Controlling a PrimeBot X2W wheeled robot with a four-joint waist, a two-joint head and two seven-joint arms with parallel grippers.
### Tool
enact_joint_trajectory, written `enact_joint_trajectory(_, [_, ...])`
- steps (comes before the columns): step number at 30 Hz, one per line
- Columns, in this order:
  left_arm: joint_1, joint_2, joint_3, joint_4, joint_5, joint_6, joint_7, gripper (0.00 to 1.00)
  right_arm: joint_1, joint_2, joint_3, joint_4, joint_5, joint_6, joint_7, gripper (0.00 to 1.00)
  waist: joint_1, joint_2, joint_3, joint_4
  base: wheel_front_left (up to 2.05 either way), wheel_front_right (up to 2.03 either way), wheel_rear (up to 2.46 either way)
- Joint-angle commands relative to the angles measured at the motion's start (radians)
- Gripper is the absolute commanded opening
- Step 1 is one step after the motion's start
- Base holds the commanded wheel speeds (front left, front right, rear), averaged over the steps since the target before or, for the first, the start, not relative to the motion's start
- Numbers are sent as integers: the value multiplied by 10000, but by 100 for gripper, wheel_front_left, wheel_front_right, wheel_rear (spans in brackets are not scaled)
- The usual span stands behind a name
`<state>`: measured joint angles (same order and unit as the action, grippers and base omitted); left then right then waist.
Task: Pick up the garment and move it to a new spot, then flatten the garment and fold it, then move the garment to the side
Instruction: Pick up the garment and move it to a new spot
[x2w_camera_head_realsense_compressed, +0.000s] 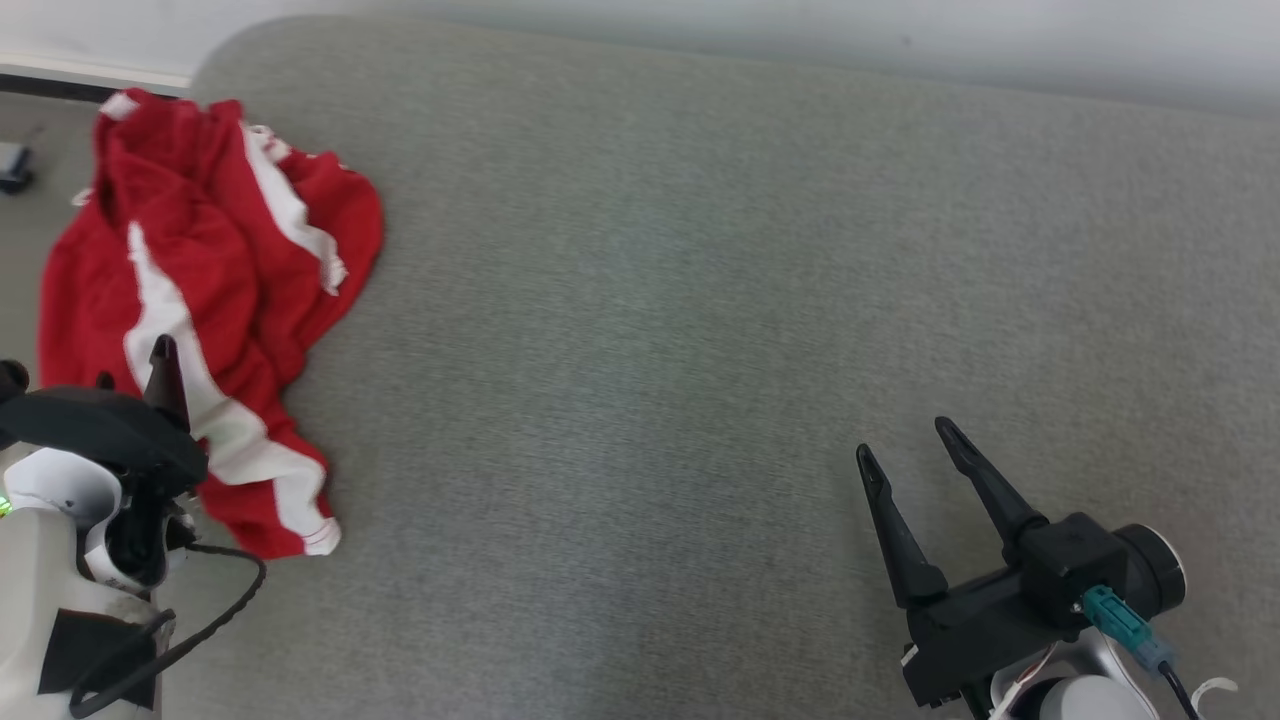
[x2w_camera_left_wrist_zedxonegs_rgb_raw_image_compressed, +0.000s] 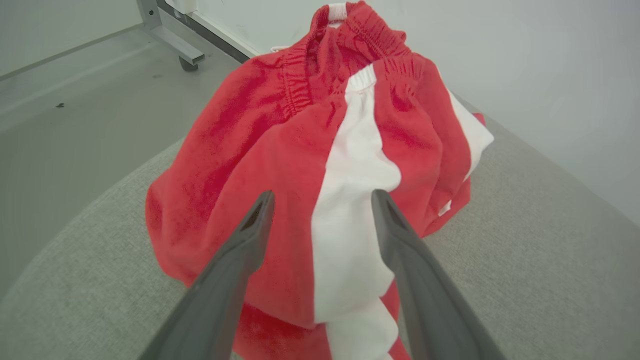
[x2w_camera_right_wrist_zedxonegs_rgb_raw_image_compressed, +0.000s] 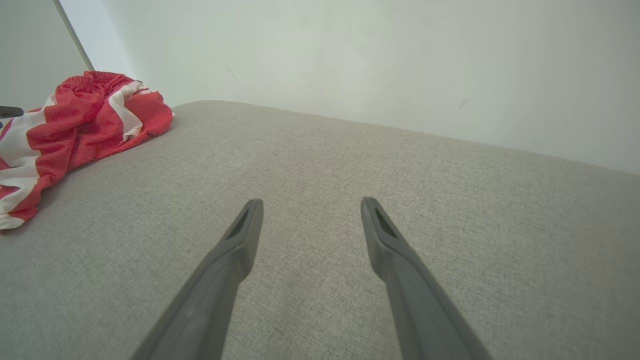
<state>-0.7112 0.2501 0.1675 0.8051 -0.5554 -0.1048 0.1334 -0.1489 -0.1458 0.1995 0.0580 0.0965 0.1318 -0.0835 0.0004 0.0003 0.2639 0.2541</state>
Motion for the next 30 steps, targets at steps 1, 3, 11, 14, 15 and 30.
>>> enact_joint_trajectory(1, [-96,64,16,121,60,77,-49,100,122,-64,17,-95,24,-21,35,100,-4,-3,905,-960,0,0,0])
enact_joint_trajectory(3, [-127,127,8,277,107,231,31,100,184,-113,37,-243,67,-21,112,100,-4,-3,977,-1065,0,0,0])
enact_joint_trajectory(11, [7,636,-232,789,517,741,335,0,252,1,53,-366,148,-21,172,100,-4,-3,923,-1183,0,0,0])
enact_joint_trajectory(14, [23,816,-307,755,467,602,516,0,260,96,13,-293,244,-21,63,100,-4,-3,780,-1062,0,0,0])
enact_joint_trajectory(15, [-27,892,-314,704,447,535,574,0,233,120,20,-254,278,-21,18,100,-4,-3,737,-1010,0,0,0])
enact_joint_trajectory(30, [-279,2092,-596,-2561,280,78,1897,0,-101,878,125,1387,875,-21,-1246,100,-4,-3,-910,-181,0,0,0])
